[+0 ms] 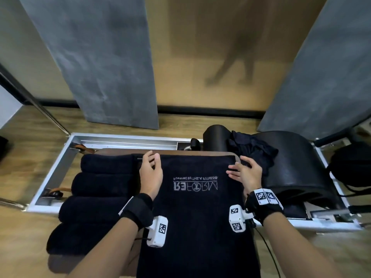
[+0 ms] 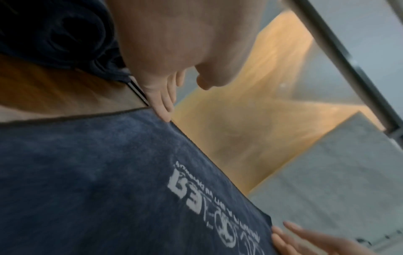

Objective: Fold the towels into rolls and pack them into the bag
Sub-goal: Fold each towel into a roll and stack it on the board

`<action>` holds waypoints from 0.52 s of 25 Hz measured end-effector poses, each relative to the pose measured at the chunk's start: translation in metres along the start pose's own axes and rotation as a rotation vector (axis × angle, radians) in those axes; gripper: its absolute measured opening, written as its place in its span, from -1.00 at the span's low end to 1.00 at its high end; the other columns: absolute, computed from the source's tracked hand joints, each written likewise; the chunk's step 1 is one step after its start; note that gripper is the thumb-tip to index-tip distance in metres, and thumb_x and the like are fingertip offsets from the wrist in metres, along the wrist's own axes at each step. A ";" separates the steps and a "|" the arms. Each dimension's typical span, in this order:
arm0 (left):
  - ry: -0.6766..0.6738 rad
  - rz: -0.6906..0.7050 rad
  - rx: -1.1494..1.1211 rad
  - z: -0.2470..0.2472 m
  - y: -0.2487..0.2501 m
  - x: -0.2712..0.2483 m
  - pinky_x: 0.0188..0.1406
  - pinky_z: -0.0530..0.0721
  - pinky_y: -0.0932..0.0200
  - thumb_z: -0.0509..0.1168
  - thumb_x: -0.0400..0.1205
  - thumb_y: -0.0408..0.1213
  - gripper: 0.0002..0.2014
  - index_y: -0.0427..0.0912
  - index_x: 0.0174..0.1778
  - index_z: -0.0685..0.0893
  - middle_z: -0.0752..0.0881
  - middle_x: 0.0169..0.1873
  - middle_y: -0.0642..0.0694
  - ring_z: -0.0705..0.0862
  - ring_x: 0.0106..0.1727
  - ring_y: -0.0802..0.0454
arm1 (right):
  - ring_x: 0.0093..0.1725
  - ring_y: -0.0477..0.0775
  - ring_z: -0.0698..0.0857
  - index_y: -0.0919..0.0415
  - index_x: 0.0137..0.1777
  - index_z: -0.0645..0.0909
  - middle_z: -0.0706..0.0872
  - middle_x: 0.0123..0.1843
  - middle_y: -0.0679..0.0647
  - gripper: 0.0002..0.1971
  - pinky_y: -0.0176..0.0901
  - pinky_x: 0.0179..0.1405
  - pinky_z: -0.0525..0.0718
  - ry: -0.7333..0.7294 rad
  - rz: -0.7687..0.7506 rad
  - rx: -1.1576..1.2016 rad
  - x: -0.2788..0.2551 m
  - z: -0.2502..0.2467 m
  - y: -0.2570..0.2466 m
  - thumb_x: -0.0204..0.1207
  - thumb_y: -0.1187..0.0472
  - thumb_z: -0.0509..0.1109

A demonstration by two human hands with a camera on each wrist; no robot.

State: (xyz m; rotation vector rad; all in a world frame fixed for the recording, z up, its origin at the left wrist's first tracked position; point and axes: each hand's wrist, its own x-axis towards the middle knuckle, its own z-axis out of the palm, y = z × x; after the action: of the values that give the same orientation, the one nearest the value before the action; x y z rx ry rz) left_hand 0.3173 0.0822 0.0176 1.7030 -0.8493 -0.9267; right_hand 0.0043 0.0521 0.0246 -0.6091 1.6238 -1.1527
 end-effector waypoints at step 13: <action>-0.231 0.178 0.523 -0.083 -0.057 -0.177 -0.14 0.55 0.10 0.47 0.68 -0.34 -0.80 -0.17 -0.29 0.76 0.70 -0.33 -0.05 0.65 -0.24 0.12 | -0.68 -0.10 0.60 0.08 -0.26 0.73 0.72 -0.59 0.05 -0.83 -0.34 -0.62 0.48 -0.187 -0.219 -0.848 -0.161 -0.099 0.096 0.51 0.24 0.63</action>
State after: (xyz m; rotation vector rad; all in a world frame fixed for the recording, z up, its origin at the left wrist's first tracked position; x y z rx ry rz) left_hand 0.3146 0.2855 0.0165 1.9345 -1.4725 -0.8337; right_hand -0.0145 0.2625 0.0127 -1.4137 1.8795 -0.4776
